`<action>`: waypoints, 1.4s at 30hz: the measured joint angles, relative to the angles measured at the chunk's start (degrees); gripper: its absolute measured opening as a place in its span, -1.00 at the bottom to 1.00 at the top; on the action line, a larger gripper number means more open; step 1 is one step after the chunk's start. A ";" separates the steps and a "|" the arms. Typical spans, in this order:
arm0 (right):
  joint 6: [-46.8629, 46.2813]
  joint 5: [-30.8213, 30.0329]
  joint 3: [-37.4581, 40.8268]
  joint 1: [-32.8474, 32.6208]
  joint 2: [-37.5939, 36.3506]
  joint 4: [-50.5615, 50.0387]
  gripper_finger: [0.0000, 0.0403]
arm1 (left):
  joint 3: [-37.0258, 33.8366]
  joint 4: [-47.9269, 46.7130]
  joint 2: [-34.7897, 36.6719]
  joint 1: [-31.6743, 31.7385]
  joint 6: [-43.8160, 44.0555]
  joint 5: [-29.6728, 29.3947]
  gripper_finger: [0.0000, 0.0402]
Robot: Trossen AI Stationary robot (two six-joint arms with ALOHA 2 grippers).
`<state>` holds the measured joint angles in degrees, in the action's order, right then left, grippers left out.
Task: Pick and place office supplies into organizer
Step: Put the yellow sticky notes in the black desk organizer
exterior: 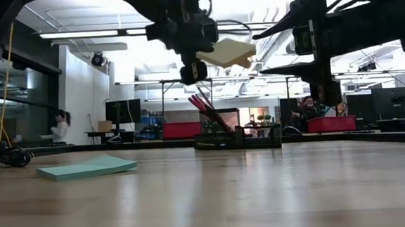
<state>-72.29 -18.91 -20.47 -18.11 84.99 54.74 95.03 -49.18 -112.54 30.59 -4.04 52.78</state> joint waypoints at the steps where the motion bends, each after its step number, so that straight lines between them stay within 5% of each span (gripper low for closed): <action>1: 0.92 -1.68 -0.02 0.05 0.00 0.02 0.03 | 0.01 0.45 0.83 0.76 0.30 -0.32 -0.91; 9: 5.33 -13.69 -0.02 5.49 0.00 0.17 0.04 | -0.01 6.56 3.62 2.01 3.28 -3.30 -0.91; 16: 9.61 -10.14 -0.02 11.75 0.02 6.59 0.06 | -0.05 7.38 3.50 1.76 4.32 -1.81 -0.91; 32: 16.81 -4.91 -0.04 12.38 -0.02 11.73 0.07 | -0.05 6.78 3.42 6.72 4.25 3.59 -0.91; 42: 21.56 -10.11 -0.04 14.03 -0.02 13.70 0.21 | -0.05 3.44 3.40 5.76 0.91 4.67 -0.91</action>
<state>-50.73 -29.02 -20.51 -4.08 84.97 68.44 94.98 -45.74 -109.14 36.35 -3.12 57.45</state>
